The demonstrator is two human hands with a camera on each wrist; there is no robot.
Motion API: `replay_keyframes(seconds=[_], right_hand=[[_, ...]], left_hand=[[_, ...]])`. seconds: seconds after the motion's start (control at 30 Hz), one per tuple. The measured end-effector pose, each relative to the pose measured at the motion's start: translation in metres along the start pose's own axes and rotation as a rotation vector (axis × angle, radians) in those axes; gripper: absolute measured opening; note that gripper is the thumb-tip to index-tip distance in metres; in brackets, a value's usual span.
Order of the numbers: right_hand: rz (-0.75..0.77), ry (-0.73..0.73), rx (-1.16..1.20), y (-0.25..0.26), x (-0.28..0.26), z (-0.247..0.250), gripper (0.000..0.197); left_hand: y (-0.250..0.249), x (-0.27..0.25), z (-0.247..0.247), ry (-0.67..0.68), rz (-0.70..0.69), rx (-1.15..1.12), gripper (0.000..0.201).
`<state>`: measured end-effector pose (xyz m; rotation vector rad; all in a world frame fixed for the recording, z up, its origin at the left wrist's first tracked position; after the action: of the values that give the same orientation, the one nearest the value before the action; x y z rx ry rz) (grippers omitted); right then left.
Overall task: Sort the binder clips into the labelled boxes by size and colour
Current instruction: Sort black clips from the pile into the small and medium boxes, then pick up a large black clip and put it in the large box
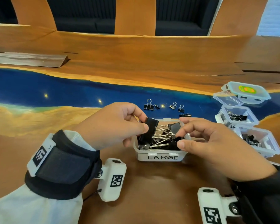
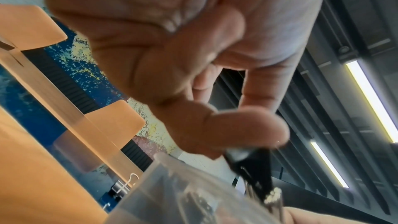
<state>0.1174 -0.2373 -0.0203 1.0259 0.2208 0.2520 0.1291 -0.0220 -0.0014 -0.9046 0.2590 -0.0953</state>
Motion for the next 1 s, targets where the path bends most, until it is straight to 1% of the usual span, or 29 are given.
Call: replay_keyframes(seconds=[0.13,0.27,0.37,0.43,0.53,0.57,0.67,0.83,0.93,1.0], right_hand=[[-0.003,0.0,0.007,-0.001,0.001,0.0,0.016],[-0.004,-0.007,0.006,-0.003,0.001,0.001,0.016],[0.006,-0.001,0.007,-0.001,0.0,0.0,0.016],[0.02,0.01,0.022,0.0,0.0,-0.001,0.015],[0.026,0.012,0.027,0.002,-0.001,-0.003,0.015],[0.025,0.011,0.025,0.003,-0.001,-0.003,0.015],[0.027,0.011,0.029,0.004,-0.001,-0.003,0.016],[0.014,0.001,0.035,0.001,-0.001,-0.002,0.02],[0.023,-0.012,0.063,0.002,0.0,-0.001,0.02],[0.024,-0.028,0.083,0.001,0.0,-0.001,0.018]], left_hand=[[-0.001,-0.001,0.007,-0.047,-0.022,0.099,0.023],[0.002,0.001,0.012,-0.092,-0.014,0.151,0.012],[0.008,0.005,0.013,-0.097,0.023,0.208,0.018],[0.011,0.006,0.012,-0.081,0.03,0.218,0.018],[0.011,0.009,0.008,-0.046,-0.017,0.165,0.008],[0.011,0.01,0.007,-0.05,-0.026,0.139,0.01],[0.016,0.013,0.006,-0.062,-0.005,0.118,0.027],[0.014,0.01,0.007,-0.041,0.007,0.119,0.036],[0.007,0.003,0.017,-0.072,-0.032,0.1,0.049],[-0.001,-0.003,0.019,-0.062,-0.076,0.103,0.049]])
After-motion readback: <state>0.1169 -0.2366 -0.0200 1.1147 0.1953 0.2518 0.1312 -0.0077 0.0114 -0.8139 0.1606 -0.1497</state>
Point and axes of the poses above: each hand's wrist, its own x-axis towards the middle knuckle, its own z-axis out of the back of the hand, y = z × x, the point moved 7 cm from there along x, towards the middle knuckle, and after that the axes turned 7 degrees about x, right-handed, at the moved point
